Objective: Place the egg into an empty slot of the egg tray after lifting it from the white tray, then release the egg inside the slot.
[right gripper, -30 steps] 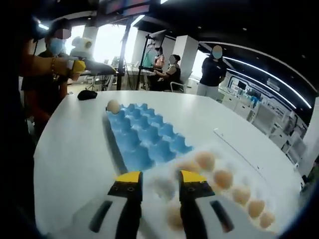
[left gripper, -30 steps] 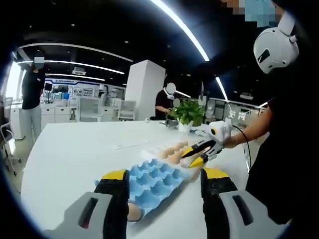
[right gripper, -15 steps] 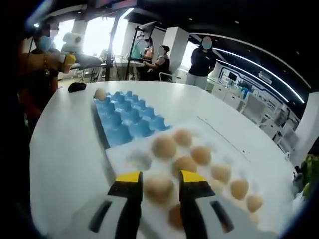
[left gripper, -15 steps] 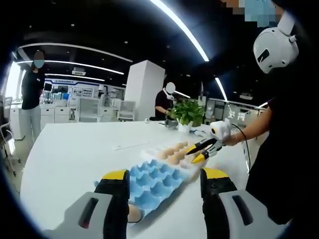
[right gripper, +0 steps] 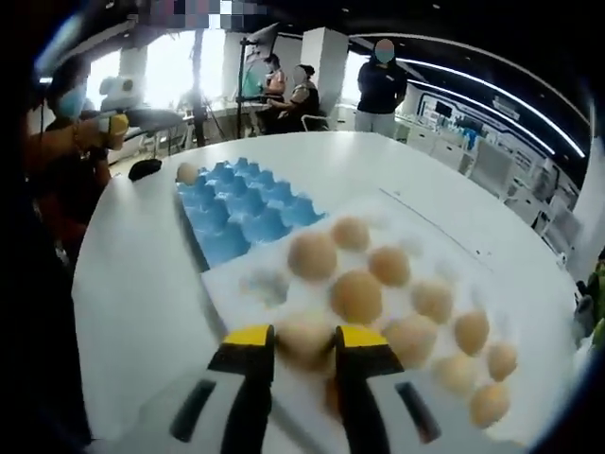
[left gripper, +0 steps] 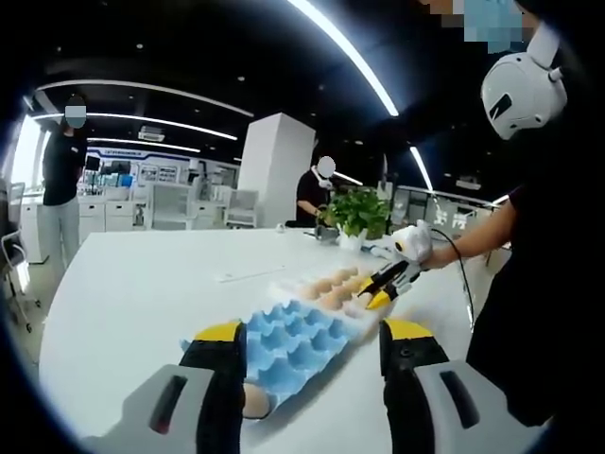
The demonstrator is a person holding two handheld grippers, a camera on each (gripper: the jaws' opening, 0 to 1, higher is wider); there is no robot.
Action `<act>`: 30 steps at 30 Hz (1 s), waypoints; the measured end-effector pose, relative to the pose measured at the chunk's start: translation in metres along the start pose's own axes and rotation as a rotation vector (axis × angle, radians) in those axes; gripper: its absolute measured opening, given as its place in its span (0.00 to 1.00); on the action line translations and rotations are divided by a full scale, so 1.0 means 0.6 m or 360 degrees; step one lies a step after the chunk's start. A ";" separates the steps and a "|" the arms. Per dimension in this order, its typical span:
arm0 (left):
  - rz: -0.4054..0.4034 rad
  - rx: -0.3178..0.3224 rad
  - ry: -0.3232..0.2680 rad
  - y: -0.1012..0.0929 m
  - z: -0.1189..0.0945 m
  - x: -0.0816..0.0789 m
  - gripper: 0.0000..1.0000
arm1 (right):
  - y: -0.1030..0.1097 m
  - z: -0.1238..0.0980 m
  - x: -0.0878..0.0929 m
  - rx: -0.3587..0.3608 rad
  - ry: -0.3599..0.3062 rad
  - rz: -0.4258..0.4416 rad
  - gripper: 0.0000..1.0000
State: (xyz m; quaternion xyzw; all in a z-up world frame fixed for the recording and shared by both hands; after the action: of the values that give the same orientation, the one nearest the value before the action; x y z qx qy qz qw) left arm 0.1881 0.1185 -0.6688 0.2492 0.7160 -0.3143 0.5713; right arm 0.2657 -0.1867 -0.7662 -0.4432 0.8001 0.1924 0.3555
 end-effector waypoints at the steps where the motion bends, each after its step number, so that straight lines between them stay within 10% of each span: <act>1: 0.0001 0.0000 0.0001 0.000 0.000 0.000 0.57 | -0.001 0.000 0.000 -0.0014 0.0009 0.0020 0.26; 17: 0.0008 0.0000 0.0006 -0.002 0.003 -0.002 0.55 | -0.002 0.005 0.001 -0.0082 0.0165 -0.0009 0.25; 30: 0.0008 -0.0002 0.0000 -0.002 0.003 -0.003 0.55 | 0.000 -0.034 -0.035 0.0028 -0.0019 -0.0062 0.23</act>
State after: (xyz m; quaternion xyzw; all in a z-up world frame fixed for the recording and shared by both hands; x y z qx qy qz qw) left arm 0.1892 0.1165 -0.6673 0.2505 0.7156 -0.3125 0.5723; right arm 0.2652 -0.1874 -0.7369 -0.4543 0.7908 0.1811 0.3680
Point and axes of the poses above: the point that each gripper's makers call its tool centre point, and the gripper's own axes: z roughly forward along the fingers, y roughly to its left, x roughly out of its underside, the point moved 3 cm from there along -z, roughly backward along the fingers, and after that the axes turned 3 degrees about -x, right-handed, at the moved point
